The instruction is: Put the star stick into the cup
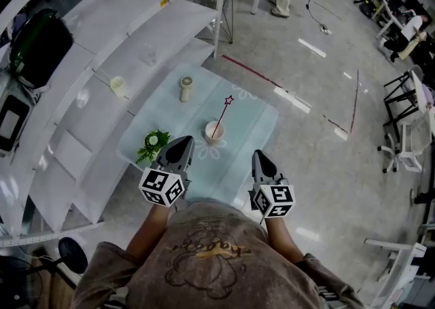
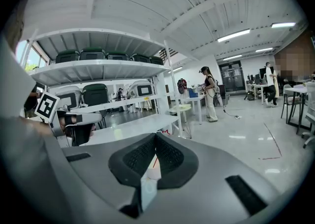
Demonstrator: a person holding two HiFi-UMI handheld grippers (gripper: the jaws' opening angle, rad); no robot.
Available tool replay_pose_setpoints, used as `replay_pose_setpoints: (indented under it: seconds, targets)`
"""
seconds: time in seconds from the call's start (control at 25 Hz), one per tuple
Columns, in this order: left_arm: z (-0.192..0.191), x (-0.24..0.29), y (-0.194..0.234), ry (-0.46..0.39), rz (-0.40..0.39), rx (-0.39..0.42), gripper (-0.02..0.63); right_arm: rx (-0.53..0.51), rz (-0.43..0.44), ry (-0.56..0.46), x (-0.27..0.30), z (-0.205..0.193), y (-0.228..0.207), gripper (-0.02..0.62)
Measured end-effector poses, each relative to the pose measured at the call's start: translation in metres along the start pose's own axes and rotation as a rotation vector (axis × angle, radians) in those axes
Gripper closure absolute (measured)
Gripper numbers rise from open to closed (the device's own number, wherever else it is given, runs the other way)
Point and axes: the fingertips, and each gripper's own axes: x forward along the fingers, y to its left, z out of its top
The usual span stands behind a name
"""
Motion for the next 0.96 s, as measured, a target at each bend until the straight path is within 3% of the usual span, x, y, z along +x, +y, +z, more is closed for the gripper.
replay_pose_setpoints:
  seconds: [0.96]
  targets:
    - [0.003,0.003,0.010,-0.013,0.042,-0.039,0.583,0.020,-0.005,0.003,0.003,0.000,-0.006,0.594]
